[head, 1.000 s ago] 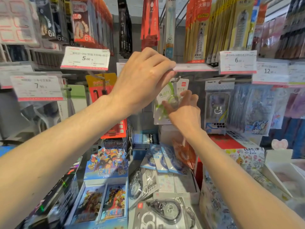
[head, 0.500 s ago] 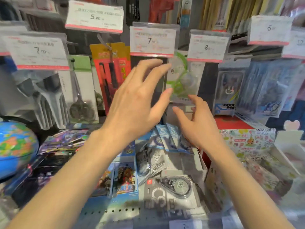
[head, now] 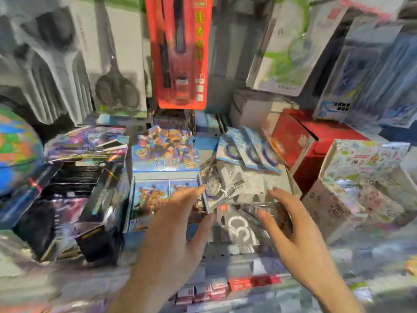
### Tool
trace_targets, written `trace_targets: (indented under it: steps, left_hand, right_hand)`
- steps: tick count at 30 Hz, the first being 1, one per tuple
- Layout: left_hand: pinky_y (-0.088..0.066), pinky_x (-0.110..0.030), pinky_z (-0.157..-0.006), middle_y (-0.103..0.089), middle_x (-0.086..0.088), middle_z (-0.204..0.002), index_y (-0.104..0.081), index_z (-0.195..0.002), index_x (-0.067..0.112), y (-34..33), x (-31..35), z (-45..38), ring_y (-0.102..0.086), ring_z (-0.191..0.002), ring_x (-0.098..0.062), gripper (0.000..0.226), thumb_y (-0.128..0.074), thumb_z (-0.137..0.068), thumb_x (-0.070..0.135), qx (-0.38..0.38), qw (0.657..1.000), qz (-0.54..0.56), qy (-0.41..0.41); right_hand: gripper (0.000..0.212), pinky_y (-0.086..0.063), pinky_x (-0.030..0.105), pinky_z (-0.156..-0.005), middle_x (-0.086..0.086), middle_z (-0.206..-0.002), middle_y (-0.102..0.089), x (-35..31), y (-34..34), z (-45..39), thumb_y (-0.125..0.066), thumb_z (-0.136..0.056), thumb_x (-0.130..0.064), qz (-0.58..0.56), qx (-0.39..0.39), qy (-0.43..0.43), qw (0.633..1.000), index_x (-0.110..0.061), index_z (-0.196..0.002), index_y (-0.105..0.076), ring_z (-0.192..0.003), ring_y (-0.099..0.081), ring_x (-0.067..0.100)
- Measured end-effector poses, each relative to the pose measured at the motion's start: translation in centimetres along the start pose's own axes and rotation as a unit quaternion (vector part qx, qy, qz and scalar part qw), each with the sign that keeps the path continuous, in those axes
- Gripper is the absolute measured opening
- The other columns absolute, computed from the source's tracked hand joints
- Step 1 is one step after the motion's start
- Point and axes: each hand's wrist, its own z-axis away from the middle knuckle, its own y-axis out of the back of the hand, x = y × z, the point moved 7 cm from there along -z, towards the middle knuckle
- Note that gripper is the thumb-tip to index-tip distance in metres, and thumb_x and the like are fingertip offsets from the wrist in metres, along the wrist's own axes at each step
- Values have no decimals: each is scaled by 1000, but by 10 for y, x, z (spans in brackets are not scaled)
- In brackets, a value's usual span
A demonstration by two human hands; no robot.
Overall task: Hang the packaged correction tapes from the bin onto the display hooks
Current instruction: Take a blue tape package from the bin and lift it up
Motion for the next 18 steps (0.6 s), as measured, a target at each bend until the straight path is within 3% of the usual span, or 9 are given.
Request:
trace_targets:
  steps: [5, 9, 13, 18]
  left_hand:
    - [-39, -28, -113, -51, 17, -140, -43, -143, 40, -9, 0, 15, -46, -136, -5, 48, -41, -99, 59, -13, 1000, 19, 12]
    - [-35, -22, -112, -49, 22, -140, -44, -141, 41, -10, 7, 16, -44, -136, 1, 45, -43, -99, 56, 7, 1000, 23, 18]
    - [-30, -9, -110, -54, 18, -136, -50, -139, 36, -17, 21, 13, -47, -132, 1, 45, -48, -97, 52, 33, 999, 10, 27]
    - [-30, 0, -101, -60, 18, -126, -60, -134, 20, -37, 58, 3, -49, -122, 14, 43, -63, -93, 35, 95, 995, -4, 17]
  right_hand:
    - [53, -35, 31, -111, -15, -141, -48, 0, -6, 6, -54, -88, -59, 28, -6, 16, 999, -30, -132, -55, -135, -40, -1]
    - [49, -34, 31, -112, -14, -141, -48, -2, -1, 5, -57, -90, -51, 31, -7, 38, 999, -28, -133, -54, -136, -38, 0]
    - [49, -32, 21, -111, -12, -142, -48, -1, 8, 0, -57, -91, -49, 22, -18, 78, 997, -25, -134, -54, -137, -39, 1]
    - [47, -43, 40, -107, -11, -141, -47, 10, 35, -12, -50, -93, -54, -20, -53, 120, 991, -29, -133, -51, -136, -42, 7]
